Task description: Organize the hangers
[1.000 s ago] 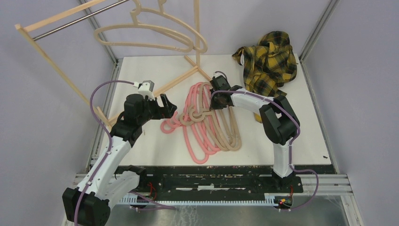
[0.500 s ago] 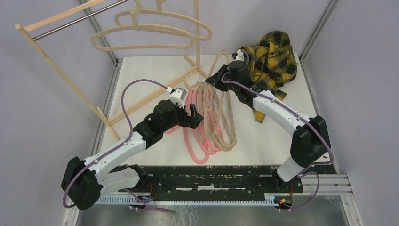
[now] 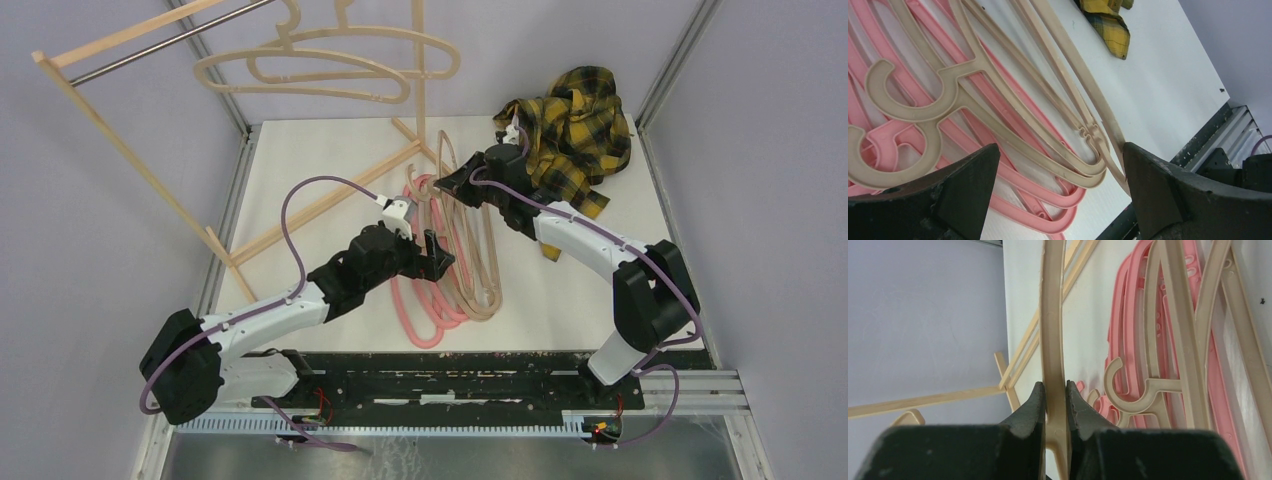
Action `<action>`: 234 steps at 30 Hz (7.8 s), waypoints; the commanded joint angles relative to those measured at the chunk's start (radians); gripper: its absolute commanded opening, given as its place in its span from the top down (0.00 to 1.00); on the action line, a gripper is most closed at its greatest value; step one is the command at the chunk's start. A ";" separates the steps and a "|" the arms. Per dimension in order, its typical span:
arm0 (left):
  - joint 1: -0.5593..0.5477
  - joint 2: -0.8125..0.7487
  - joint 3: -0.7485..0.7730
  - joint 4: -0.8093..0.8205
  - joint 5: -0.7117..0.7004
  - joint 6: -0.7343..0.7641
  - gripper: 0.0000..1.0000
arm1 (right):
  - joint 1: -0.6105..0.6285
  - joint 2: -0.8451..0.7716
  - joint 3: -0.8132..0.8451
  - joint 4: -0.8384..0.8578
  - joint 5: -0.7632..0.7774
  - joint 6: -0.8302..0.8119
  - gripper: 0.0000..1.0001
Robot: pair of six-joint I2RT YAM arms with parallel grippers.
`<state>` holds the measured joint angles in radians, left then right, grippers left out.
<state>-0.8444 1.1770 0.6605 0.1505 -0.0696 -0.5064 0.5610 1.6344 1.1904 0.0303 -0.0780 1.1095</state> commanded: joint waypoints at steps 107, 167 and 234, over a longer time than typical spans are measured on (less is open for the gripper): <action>0.534 0.282 0.956 -0.643 -0.612 0.185 0.97 | -0.212 -0.401 -0.049 -0.469 0.204 -0.381 0.05; 0.418 0.568 1.343 -0.782 -0.178 0.300 0.53 | -0.317 -0.413 -0.107 -0.445 0.091 -0.384 0.01; 0.284 -0.162 0.107 -0.375 -0.029 0.034 0.01 | -0.056 0.534 0.433 -0.411 -0.066 -0.475 0.52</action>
<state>-0.5526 1.0420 0.7708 -0.2958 -0.1028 -0.4225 0.4999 2.1456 1.5688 -0.3820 -0.1715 0.6250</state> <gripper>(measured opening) 0.991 0.561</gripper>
